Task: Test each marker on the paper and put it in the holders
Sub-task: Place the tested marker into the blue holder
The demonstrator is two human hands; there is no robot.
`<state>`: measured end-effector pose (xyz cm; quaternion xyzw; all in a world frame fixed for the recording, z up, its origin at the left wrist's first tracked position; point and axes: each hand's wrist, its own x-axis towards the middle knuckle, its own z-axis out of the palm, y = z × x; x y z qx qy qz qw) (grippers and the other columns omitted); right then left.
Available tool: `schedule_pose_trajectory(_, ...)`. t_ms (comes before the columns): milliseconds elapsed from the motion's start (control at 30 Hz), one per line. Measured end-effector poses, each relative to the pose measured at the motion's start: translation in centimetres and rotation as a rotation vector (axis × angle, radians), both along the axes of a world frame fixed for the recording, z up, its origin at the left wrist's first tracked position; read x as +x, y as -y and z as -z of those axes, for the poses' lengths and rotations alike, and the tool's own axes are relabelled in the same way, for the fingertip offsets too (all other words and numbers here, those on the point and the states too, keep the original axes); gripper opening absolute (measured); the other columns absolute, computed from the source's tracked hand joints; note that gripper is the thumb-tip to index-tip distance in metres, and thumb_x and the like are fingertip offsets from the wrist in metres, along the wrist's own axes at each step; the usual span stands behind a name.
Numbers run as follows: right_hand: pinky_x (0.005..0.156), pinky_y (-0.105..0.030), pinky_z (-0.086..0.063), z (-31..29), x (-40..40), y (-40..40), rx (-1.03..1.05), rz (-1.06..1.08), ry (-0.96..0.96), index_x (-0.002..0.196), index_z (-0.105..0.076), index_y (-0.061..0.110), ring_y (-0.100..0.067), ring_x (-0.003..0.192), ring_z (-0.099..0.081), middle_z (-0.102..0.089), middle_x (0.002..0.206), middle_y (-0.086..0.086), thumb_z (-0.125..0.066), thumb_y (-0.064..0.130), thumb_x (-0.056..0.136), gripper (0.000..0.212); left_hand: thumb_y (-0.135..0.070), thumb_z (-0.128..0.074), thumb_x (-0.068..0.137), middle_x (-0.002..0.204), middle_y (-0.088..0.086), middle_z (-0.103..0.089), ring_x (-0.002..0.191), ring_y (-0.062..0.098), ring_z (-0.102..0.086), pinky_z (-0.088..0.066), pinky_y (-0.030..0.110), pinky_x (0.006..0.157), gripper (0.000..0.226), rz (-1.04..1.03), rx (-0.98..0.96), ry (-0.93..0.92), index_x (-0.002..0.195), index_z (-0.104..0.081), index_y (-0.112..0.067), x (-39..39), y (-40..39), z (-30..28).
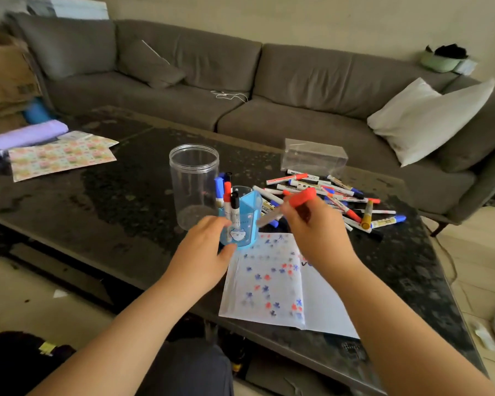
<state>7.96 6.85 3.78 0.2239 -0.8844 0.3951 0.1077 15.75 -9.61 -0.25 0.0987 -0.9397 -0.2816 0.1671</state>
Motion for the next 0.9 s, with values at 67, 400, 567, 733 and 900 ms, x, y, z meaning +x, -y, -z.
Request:
schedule_pose_trajectory(67, 0.052, -0.008, -0.037, -0.9, -0.9, 1.2, -0.034, -0.007, 0.021, 0.094, -0.053, 0.024, -0.002, 0.062, -0.048, -0.051, 0.071, 0.013, -0.051, 0.028, 0.096, 0.005, -0.025, -0.058, 0.090, 0.136, -0.005, -0.045, 0.122, 0.010, -0.047, -0.039, 0.020, 0.094, 0.044, -0.032, -0.004, 0.021, 0.132, -0.045, -0.021, -0.7, 0.8, 0.0)
schedule_pose_trajectory(400, 0.067, -0.025, -0.043, 2.1, -4.5, 6.5, 0.355, -0.081, 0.268, 0.097, -0.052, 0.011, -0.016, 0.075, -0.053, -0.053, 0.080, -0.003, -0.047, 0.026, 0.098, 0.017, -0.024, -0.055, 0.092, 0.114, -0.008, -0.063, 0.100, 0.005, -0.056, -0.041, 0.014, 0.079, 0.027, -0.033, 0.100, 0.076, 0.119, -0.056, -0.022, -1.1, 1.5, 2.3)
schedule_pose_trajectory(567, 0.058, -0.020, -0.033, 3.7, -4.8, 6.3, 0.260, -0.114, 0.231, 0.101, -0.054, 0.015, -0.014, 0.071, -0.046, -0.041, 0.069, 0.006, -0.052, 0.025, 0.095, 0.012, -0.024, -0.053, 0.093, 0.107, -0.006, -0.064, 0.087, 0.003, -0.053, -0.038, 0.008, 0.068, 0.025, -0.005, 0.137, 0.070, 0.117, -0.057, -0.020, -1.9, 0.6, 2.7)
schedule_pose_trajectory(733, 0.072, -0.019, -0.035, 6.0, -5.1, 2.7, 0.201, -0.085, 0.219, 0.134, -0.047, 0.021, -0.007, 0.076, -0.046, -0.051, 0.085, 0.004, -0.056, 0.024, 0.093, 0.042, -0.025, -0.055, 0.092, 0.109, -0.003, -0.065, 0.092, 0.006, -0.056, -0.044, 0.016, 0.078, 0.026, 0.037, 0.180, 0.081, 0.117, -0.059, -0.019, -3.1, -1.3, 3.6)
schedule_pose_trajectory(900, 0.077, -0.020, -0.038, 8.8, -6.9, -3.2, 0.245, 0.103, 0.268, 0.129, -0.051, 0.017, -0.010, 0.087, -0.048, -0.054, 0.115, -0.001, -0.055, 0.024, 0.094, 0.035, -0.025, -0.053, 0.092, 0.101, -0.010, -0.060, 0.089, 0.001, -0.052, -0.035, 0.010, 0.071, 0.024, 0.085, 0.188, 0.095, 0.115, -0.059, -0.020, -4.8, -3.7, 5.0)
